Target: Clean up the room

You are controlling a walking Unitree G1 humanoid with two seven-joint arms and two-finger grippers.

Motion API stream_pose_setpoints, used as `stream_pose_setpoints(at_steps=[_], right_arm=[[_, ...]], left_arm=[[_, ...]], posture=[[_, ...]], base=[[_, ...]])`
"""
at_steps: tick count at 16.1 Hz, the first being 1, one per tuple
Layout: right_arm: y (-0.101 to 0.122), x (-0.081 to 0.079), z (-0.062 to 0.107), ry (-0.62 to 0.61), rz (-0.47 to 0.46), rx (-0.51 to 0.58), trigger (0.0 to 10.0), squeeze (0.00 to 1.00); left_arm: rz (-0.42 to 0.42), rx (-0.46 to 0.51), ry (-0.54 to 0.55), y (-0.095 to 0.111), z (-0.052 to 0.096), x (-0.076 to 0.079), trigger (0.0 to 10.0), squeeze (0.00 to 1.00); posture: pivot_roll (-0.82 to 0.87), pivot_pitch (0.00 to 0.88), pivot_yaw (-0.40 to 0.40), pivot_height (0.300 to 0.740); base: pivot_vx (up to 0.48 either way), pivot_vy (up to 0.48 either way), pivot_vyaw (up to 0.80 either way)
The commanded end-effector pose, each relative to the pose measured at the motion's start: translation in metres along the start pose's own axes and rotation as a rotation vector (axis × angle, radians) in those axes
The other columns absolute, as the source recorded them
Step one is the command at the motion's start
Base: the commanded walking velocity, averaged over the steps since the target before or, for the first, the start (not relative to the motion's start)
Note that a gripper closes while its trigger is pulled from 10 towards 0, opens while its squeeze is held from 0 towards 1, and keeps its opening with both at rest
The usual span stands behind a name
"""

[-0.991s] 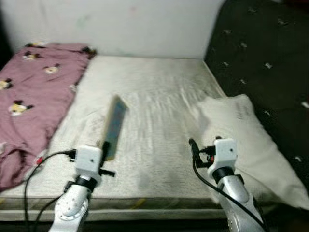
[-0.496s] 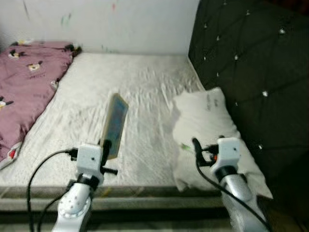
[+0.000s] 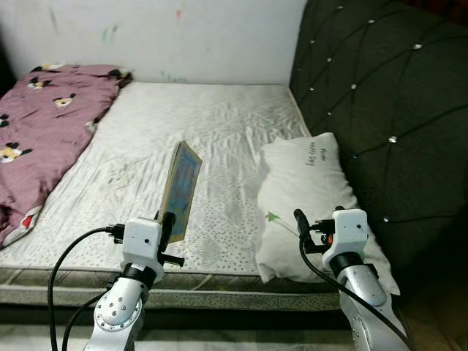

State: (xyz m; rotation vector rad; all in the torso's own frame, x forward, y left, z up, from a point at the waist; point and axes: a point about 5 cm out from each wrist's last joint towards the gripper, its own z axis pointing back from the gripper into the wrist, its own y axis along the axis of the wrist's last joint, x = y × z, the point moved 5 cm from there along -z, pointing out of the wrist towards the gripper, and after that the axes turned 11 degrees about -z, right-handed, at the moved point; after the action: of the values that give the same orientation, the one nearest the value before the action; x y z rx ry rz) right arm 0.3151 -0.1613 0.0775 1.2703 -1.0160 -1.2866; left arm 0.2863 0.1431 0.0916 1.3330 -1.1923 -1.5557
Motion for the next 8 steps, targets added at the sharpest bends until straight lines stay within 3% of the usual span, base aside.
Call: stream_pose_setpoints(at_steps=[1, 3, 8], right_arm=[[0.0033, -0.0047, -0.0029, 0.015, 0.015, 0.011, 10.0, 0.00], [0.0029, -0.0043, -0.0033, 0.012, 0.010, 0.011, 10.0, 0.00], [0.0026, -0.0033, -0.0043, 0.003, 0.000, 0.010, 10.0, 0.00]], left_arm=[[-0.004, 0.034, 0.019, 0.0072, -0.0016, -0.0067, 10.0, 0.00], [0.000, 0.033, 0.015, 0.0069, -0.0020, -0.0065, 10.0, 0.00], [0.029, 0.060, -0.019, 0.0105, -0.0024, -0.0033, 10.0, 0.00]], posture=[[0.01, 0.001, -0.007, 0.740], [0.01, 0.000, -0.007, 0.740], [0.01, 0.000, -0.003, 0.740]], base=[[0.000, 0.000, 0.80], [0.000, 0.000, 0.80], [0.000, 0.000, 0.00]])
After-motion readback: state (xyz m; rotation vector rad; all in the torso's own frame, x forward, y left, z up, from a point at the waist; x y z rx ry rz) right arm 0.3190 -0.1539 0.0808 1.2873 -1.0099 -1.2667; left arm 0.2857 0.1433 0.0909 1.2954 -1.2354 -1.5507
